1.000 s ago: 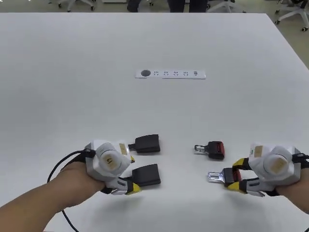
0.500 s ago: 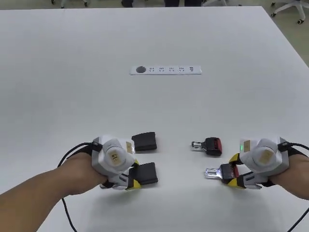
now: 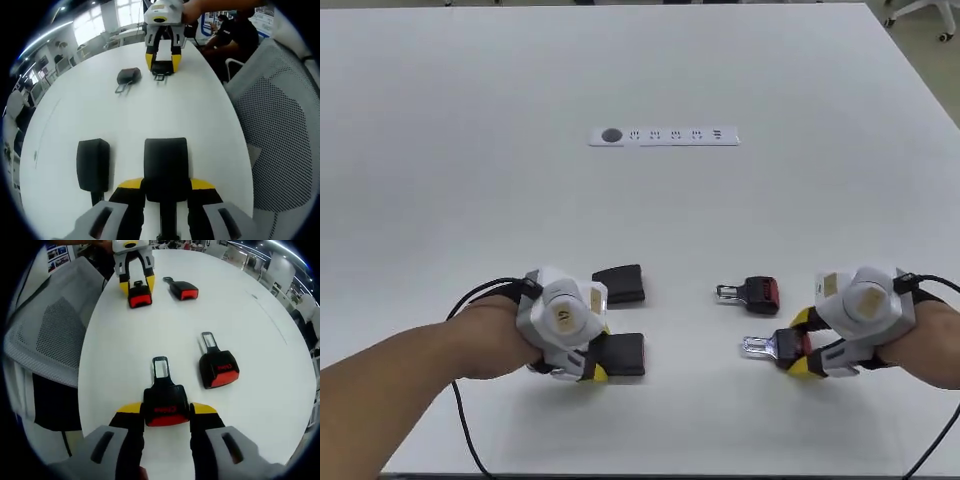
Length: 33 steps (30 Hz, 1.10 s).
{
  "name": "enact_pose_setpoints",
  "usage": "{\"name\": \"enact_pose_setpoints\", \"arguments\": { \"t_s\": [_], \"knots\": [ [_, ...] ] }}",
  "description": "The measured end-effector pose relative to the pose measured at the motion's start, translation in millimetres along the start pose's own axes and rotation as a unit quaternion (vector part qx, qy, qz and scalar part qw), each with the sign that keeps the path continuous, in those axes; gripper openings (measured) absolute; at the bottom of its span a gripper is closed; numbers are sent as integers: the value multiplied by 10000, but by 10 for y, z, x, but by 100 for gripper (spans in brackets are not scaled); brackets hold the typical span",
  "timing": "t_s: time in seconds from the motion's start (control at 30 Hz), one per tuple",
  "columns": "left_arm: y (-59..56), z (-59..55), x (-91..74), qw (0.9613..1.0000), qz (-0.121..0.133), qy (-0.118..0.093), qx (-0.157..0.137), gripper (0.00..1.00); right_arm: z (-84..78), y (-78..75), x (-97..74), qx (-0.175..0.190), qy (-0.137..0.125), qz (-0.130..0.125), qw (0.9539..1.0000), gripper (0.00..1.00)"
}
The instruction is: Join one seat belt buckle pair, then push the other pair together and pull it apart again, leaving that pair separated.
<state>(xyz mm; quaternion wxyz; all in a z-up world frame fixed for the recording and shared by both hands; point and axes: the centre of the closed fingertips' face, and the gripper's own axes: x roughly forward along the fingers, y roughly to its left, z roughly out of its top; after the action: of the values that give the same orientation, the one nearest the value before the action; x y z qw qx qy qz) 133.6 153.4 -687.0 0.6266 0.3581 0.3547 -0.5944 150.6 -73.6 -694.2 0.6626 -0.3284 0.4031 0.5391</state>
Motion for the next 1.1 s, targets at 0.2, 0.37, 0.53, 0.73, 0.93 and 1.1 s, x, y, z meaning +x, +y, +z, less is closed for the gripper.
{"name": "enact_pose_setpoints", "arguments": {
  "t_s": [0.2,0.37,0.53,0.73,0.93,1.1],
  "knots": [
    [-23,26,-14,10000,-47,13,51,34,13,20,-22,-44,13,31,10000,34],
    [-14,10,-9,10000,-77,5,-12,34,6,3,-4,-22,39,19,10000,34],
    [-2,-7,3,9999,-95,75,-45,34,45,10,16,124,85,-79,9999,34],
    [15,-37,19,9999,-87,46,-100,34,211,64,96,97,-13,-116,9999,34],
    [-18,-2,-1,9999,-86,34,-91,33,413,168,217,60,-171,-105,9998,34],
    [-18,-9,-2,9999,-65,-13,-127,33,601,259,319,71,-345,-49,9994,34]
  ]
}}
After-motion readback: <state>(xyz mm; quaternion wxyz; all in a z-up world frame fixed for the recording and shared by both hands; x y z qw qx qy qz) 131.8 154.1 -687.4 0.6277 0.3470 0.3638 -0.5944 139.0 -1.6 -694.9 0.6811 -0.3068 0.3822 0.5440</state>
